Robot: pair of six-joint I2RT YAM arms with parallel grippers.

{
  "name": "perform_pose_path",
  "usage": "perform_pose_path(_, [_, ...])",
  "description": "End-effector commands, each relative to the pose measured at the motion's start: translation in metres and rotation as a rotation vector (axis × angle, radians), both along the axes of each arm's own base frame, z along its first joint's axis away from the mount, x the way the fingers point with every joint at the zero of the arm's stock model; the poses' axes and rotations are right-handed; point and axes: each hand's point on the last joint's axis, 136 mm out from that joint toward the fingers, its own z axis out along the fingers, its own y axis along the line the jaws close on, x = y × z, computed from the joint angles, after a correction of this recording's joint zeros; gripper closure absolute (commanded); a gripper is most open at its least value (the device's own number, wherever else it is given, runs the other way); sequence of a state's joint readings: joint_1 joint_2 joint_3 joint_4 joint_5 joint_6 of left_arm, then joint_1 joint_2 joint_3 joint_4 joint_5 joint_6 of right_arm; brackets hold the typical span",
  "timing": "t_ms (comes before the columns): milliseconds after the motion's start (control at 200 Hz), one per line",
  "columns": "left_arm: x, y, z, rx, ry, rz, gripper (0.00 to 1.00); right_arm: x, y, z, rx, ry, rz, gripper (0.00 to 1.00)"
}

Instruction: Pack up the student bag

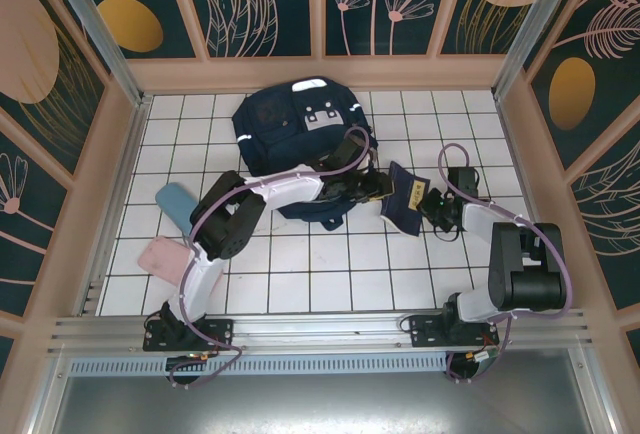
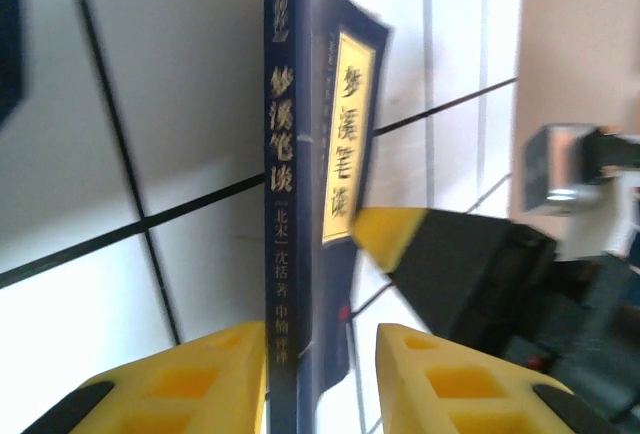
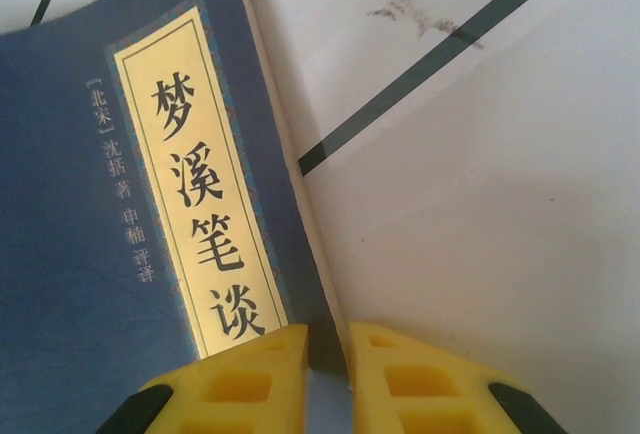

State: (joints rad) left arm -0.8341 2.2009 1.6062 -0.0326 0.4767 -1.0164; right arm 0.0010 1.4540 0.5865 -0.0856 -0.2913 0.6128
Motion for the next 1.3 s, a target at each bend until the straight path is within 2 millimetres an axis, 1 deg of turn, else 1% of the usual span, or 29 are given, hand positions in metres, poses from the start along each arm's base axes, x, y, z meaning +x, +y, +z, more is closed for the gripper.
perform_pose_path(0, [-0.021, -0.023, 0.038, -0.151, 0.000, -0.073, 0.67, -0.013, 0.029, 0.000, 0.130, 0.025, 0.075, 0.83])
perform_pose_path(85, [-0.021, -0.021, 0.039, -0.158, 0.008, -0.062, 0.68, -0.010, 0.037, 0.005, 0.182, -0.004, 0.102, 0.83])
perform_pose_path(170, [-0.011, -0.009, 0.040, -0.137, -0.007, -0.022, 0.69, -0.007, 0.045, 0.009, 0.233, -0.027, 0.124, 0.82])
perform_pose_path(205, [-0.007, -0.004, 0.041, -0.131, -0.019, -0.008, 0.69, -0.006, 0.045, 0.010, 0.238, -0.030, 0.125, 0.82])
perform_pose_path(250, [-0.003, 0.003, 0.039, -0.111, -0.023, 0.003, 0.70, -0.005, 0.045, 0.008, 0.235, -0.024, 0.125, 0.82])
perform_pose_path(305, [-0.002, 0.009, 0.037, -0.089, -0.032, 0.001, 0.71, -0.003, 0.045, 0.008, 0.229, -0.024, 0.126, 0.82])
perform_pose_path(410, [-0.003, 0.014, 0.036, -0.055, -0.051, -0.018, 0.79, -0.001, 0.044, 0.008, 0.225, -0.023, 0.130, 0.82])
perform_pose_path(460, [-0.003, 0.015, 0.036, -0.046, -0.058, -0.029, 0.85, 0.000, 0.045, 0.008, 0.225, -0.025, 0.133, 0.81])
perform_pose_path(551, [0.001, 0.019, 0.039, -0.027, -0.085, -0.028, 1.00, 0.004, 0.045, 0.015, 0.228, -0.045, 0.143, 0.76])
perform_pose_path(591, [0.005, 0.022, 0.043, -0.021, -0.102, -0.020, 1.00, 0.006, 0.045, 0.020, 0.227, -0.063, 0.144, 0.71])
perform_pose_path(686, [0.018, 0.033, 0.061, -0.021, -0.161, 0.020, 1.00, 0.014, 0.044, 0.041, 0.240, -0.140, 0.143, 0.53])
perform_pose_path(776, [0.034, 0.049, 0.088, -0.036, -0.238, 0.095, 1.00, 0.022, 0.044, 0.069, 0.254, -0.237, 0.135, 0.40])
perform_pose_path(906, [0.061, 0.078, 0.134, -0.081, -0.357, 0.243, 1.00, 0.032, 0.053, 0.121, 0.306, -0.396, 0.178, 0.29])
perform_pose_path(1021, [0.076, 0.096, 0.177, -0.131, -0.487, 0.363, 1.00, 0.038, 0.061, 0.164, 0.390, -0.509, 0.201, 0.19])
perform_pose_path(1106, [0.081, 0.105, 0.204, -0.204, -0.546, 0.441, 1.00, 0.039, 0.076, 0.194, 0.507, -0.583, 0.232, 0.13])
perform_pose_path(1156, [0.081, 0.108, 0.216, -0.260, -0.562, 0.476, 1.00, 0.038, 0.090, 0.210, 0.583, -0.615, 0.256, 0.11])
perform_pose_path(1216, [0.080, 0.113, 0.229, -0.346, -0.576, 0.519, 1.00, 0.038, 0.107, 0.225, 0.661, -0.616, 0.275, 0.11])
perform_pose_path(1296, [0.081, 0.121, 0.235, -0.417, -0.570, 0.581, 1.00, 0.035, 0.128, 0.250, 0.748, -0.640, 0.310, 0.09])
